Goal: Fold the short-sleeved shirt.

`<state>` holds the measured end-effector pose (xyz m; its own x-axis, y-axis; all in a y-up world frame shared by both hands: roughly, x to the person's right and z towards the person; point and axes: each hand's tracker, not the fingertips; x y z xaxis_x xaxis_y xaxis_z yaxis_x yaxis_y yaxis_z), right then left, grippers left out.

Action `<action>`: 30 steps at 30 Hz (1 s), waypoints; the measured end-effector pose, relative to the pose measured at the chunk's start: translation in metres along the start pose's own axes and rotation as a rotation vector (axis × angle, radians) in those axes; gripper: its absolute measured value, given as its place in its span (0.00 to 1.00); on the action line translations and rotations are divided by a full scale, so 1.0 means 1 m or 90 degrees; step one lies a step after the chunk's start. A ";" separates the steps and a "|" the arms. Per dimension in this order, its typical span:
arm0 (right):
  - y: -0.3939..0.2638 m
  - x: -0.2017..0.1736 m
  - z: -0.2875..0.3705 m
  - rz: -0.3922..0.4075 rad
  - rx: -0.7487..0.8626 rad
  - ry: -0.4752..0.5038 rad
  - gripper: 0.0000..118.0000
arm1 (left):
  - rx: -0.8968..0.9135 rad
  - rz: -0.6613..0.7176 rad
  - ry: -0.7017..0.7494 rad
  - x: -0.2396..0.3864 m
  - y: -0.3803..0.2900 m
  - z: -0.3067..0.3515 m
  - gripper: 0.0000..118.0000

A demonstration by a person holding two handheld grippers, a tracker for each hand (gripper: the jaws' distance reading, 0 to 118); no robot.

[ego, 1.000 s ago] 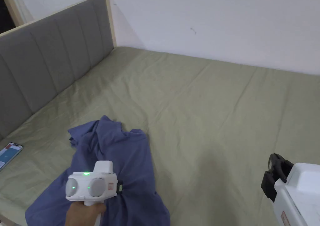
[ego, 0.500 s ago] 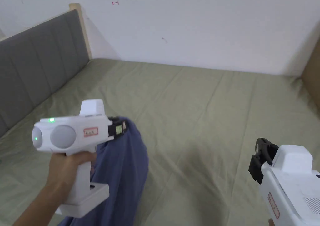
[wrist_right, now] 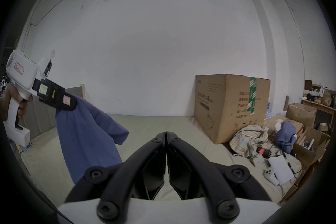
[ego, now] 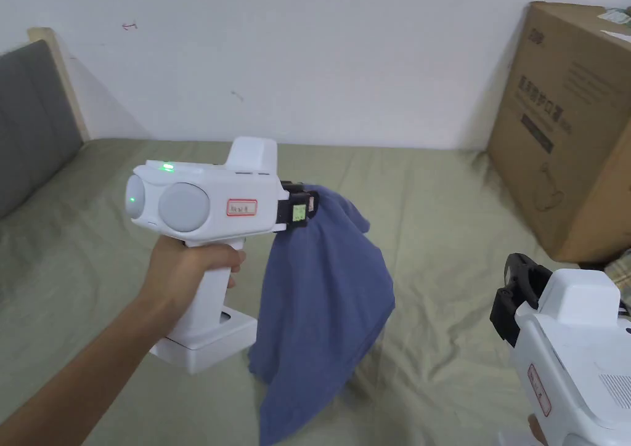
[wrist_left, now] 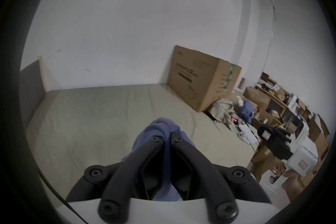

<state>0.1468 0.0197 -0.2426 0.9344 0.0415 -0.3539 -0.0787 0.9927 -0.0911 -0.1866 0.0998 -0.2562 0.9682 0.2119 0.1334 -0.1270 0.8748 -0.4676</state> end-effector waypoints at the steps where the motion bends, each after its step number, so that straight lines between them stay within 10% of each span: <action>1: 0.000 0.005 0.002 0.001 0.000 -0.007 0.00 | -0.011 -0.009 -0.008 0.005 -0.004 -0.009 0.03; 25: -0.039 0.034 -0.008 -0.007 -0.075 -0.039 0.00 | -0.412 -0.085 0.058 0.039 -0.242 -0.199 0.06; 27: -0.038 0.035 -0.006 -0.005 -0.073 -0.041 0.00 | -0.378 -0.043 0.047 0.036 -0.227 -0.188 0.27; 30: -0.033 0.035 -0.003 -0.006 -0.066 -0.043 0.00 | -0.307 -0.001 0.047 0.037 -0.197 -0.158 0.85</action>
<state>0.1808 -0.0119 -0.2550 0.9560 0.0436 -0.2900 -0.1025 0.9762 -0.1913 -0.0916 -0.1336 -0.2967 0.9831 0.1645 0.0799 -0.0285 0.5693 -0.8216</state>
